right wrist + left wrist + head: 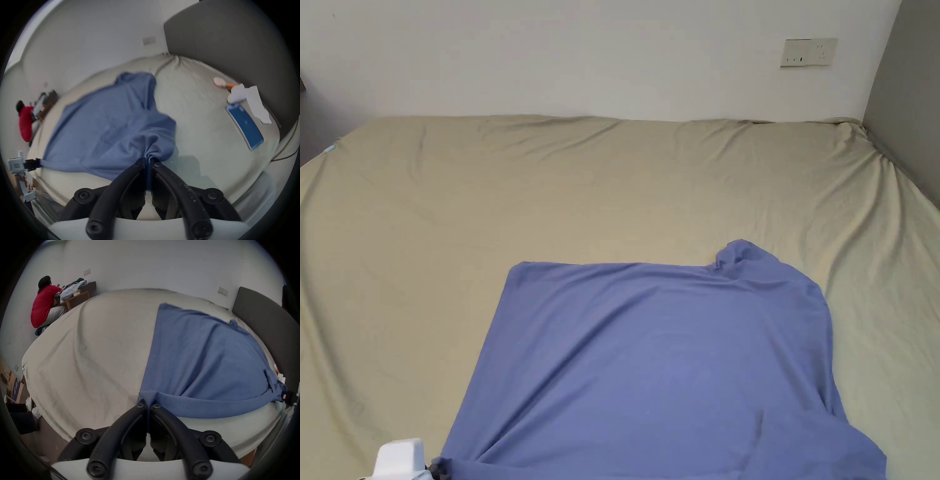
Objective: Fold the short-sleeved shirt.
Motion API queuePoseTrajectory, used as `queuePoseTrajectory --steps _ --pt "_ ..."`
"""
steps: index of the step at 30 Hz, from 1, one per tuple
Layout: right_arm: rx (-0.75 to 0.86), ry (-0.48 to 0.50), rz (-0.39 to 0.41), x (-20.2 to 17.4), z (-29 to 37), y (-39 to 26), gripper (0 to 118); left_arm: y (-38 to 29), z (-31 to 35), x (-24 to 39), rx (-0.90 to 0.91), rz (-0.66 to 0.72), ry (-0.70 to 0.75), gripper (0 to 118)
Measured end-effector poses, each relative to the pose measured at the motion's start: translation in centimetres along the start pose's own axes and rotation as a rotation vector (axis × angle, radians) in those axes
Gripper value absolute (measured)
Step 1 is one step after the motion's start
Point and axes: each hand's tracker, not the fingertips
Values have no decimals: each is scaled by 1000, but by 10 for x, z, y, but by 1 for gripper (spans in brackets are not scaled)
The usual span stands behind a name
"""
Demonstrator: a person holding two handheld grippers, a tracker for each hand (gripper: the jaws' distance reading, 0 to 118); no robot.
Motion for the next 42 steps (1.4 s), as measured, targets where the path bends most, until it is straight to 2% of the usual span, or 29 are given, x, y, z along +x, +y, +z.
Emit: queuePoseTrajectory --steps 3,4,5,7,8,10,12,16,20,22,23,24,25,26,27,28,30,35,42 --pt "-43 -39 0 -6 -18 -5 8 -2 -2 0 -11 51 3 3" --pt "-29 -38 -1 -8 -17 -5 11 0 0 1 -8 63 5 9" --pt "-18 -45 1 -11 -12 -3 18 2 1 0 -13 74 6 20" --pt "-29 -64 26 -15 -4 6 50 8 9 1 -32 105 8 69" --pt "-21 -75 40 -18 2 11 70 14 15 2 -32 122 1 88" --pt "70 -70 79 -27 18 27 83 27 32 5 52 142 -58 101" --pt "207 -47 101 -37 39 47 115 45 56 19 195 133 -59 118" --pt "440 -9 100 -66 85 86 116 80 99 54 448 57 -41 118" --pt "637 -5 128 -87 118 103 116 102 131 78 645 3 -83 116" --pt "698 -28 164 -95 127 105 115 106 140 86 700 -37 -93 104" --pt "718 -37 187 -99 130 103 112 105 144 90 738 -57 -95 91" --pt "737 -57 197 -103 133 103 102 103 147 94 770 -76 -92 67" --pt "747 -69 199 -106 135 102 85 102 147 97 789 -84 -83 40" --pt "752 -79 199 -109 138 101 61 100 148 100 795 -95 -73 10" --pt "759 -86 199 -109 137 100 19 99 148 103 792 -98 -68 0" --pt "759 -90 204 -110 137 100 3 98 149 105 783 -113 -52 0" --pt "755 -83 202 -111 136 98 2 99 147 103 746 -113 -144 0" --pt "744 -78 204 -108 135 100 2 93 137 98 700 -138 -82 0" --pt "702 -78 200 -100 128 97 2 83 96 52 358 -47 -46 0"
